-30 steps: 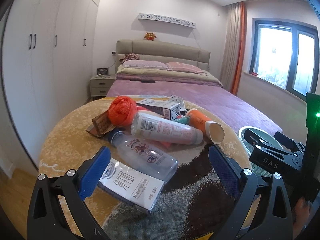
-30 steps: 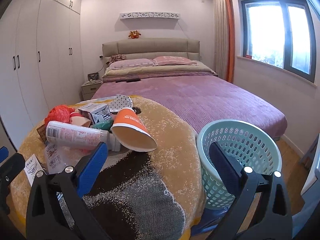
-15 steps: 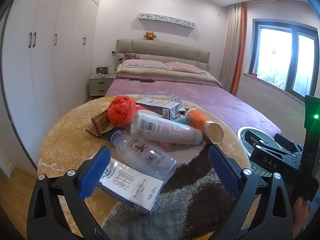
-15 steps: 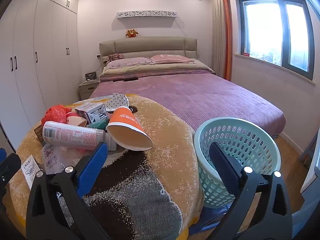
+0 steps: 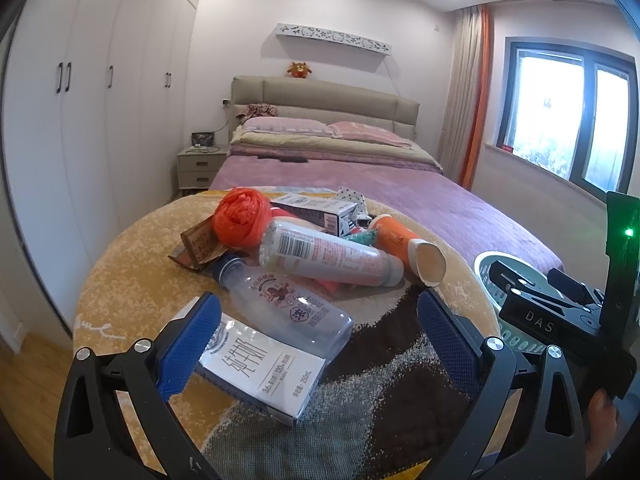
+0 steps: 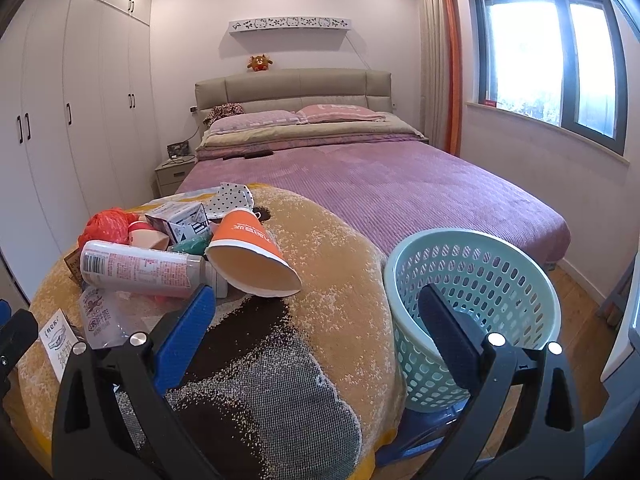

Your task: Collect trash

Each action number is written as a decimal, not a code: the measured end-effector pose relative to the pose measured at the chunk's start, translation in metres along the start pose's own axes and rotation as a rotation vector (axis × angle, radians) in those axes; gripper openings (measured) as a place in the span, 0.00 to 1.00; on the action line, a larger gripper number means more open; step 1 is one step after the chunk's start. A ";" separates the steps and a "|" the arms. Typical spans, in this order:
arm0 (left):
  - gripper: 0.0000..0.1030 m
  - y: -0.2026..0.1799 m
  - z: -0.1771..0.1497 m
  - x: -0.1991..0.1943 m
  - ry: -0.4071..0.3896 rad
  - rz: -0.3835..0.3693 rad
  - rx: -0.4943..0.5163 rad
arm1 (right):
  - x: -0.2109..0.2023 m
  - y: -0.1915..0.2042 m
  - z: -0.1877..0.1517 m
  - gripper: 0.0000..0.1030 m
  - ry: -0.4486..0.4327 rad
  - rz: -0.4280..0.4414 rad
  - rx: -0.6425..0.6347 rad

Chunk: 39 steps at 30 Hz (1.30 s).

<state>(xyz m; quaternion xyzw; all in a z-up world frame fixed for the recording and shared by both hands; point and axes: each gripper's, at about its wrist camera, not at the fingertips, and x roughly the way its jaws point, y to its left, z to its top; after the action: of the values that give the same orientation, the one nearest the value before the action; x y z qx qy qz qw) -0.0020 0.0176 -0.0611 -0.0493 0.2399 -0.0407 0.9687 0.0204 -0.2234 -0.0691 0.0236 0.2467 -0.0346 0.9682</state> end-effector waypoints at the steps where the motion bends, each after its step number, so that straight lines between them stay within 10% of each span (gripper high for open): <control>1: 0.93 0.000 0.000 0.000 0.001 0.000 0.000 | 0.000 0.000 0.000 0.94 0.000 -0.001 0.000; 19: 0.93 0.021 -0.004 -0.007 0.002 0.046 -0.030 | 0.002 0.007 -0.001 0.89 0.002 0.011 -0.023; 27: 0.92 0.065 -0.013 -0.003 0.132 0.089 -0.178 | 0.015 0.022 0.006 0.37 0.043 0.074 -0.067; 34: 0.92 0.079 -0.017 0.032 0.251 0.072 -0.283 | 0.028 0.024 0.025 0.37 0.058 0.156 -0.033; 39: 0.92 0.079 -0.013 0.062 0.321 0.151 -0.321 | 0.041 0.031 0.038 0.58 0.078 0.195 -0.049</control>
<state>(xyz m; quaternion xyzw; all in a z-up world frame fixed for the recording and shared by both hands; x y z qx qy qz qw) 0.0510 0.0890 -0.1105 -0.1777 0.3973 0.0633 0.8981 0.0768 -0.1975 -0.0550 0.0251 0.2818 0.0667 0.9568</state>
